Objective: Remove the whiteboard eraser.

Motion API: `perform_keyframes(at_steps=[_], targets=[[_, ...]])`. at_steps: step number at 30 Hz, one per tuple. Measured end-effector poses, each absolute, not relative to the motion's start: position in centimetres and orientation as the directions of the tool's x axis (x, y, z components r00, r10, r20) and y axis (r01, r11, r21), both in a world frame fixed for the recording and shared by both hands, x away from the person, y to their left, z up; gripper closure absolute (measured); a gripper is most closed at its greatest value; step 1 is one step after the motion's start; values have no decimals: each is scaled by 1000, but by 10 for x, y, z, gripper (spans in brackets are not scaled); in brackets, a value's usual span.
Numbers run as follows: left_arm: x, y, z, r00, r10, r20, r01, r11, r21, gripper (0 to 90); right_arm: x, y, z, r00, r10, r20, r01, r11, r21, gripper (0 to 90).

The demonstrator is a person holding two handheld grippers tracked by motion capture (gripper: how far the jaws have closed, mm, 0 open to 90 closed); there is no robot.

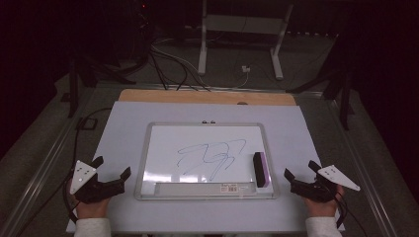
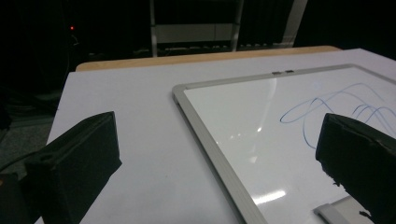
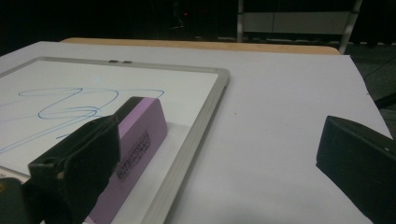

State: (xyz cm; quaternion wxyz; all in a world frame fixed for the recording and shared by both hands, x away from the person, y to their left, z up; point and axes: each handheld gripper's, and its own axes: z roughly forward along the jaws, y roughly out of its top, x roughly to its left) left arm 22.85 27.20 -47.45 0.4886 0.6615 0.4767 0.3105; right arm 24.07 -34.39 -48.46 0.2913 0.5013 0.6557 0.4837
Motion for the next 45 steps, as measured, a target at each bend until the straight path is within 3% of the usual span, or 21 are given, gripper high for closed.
perform_keyframes(at_steps=[18,30,34,45], targets=[[223,272,-478,331,943,-46,329,-69,942,7,247,-328,-472,-345,934,96,423,63,904,1],[224,267,-481,338,941,-36,339,-86,937,7,260,-304,-467,-362,916,174,553,61,831,2],[223,267,-481,338,941,-32,339,-89,937,7,261,-291,-468,-380,908,177,574,81,815,29],[223,266,-480,340,940,-31,335,-90,938,7,253,-272,-473,-420,885,202,624,120,772,228]])
